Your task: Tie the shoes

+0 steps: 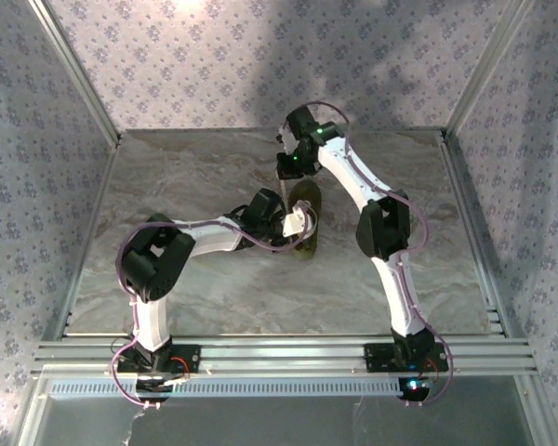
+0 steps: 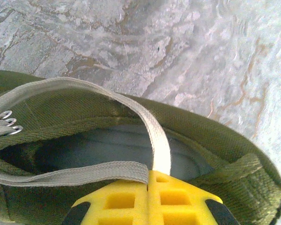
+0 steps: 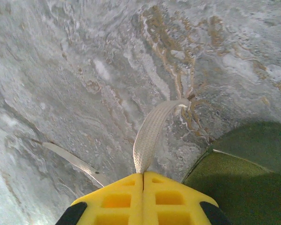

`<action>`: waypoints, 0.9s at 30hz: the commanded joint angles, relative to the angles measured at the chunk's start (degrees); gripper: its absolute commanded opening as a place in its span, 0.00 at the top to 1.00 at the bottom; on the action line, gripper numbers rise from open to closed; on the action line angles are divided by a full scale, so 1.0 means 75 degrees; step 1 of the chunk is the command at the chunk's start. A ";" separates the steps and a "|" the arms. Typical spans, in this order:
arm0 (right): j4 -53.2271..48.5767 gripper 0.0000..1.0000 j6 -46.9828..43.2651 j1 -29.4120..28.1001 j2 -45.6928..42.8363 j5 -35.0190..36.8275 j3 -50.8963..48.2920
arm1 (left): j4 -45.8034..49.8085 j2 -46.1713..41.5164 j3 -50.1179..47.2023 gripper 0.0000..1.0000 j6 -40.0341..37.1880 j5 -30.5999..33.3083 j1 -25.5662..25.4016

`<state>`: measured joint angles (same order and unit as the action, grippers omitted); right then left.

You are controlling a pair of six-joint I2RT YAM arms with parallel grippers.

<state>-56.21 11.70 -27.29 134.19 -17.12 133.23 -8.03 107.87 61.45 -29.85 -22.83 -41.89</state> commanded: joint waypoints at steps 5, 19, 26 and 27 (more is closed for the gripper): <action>0.0871 1.00 0.0852 0.0305 -0.1109 -0.0153 -0.1047 | -0.0776 -0.0478 -0.0014 1.00 0.1554 -0.1112 0.0229; 0.1262 1.00 0.1005 0.0760 -0.1703 -0.0386 -0.1617 | -0.1861 -0.0544 0.0055 1.00 0.3557 -0.1462 0.0826; 0.1491 1.00 0.1088 0.0900 -0.2043 -0.0165 -0.1960 | -0.2361 -0.0551 0.0053 1.00 0.4505 -0.1621 0.1079; 0.1531 1.00 0.1099 0.0922 -0.2096 -0.0094 -0.2026 | -0.2352 -0.0530 0.0088 1.00 0.4600 -0.1620 0.1106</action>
<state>-45.71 18.90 -21.06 121.71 -18.87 119.11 -22.17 105.73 61.45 0.49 -32.73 -34.44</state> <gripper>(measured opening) 0.052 0.042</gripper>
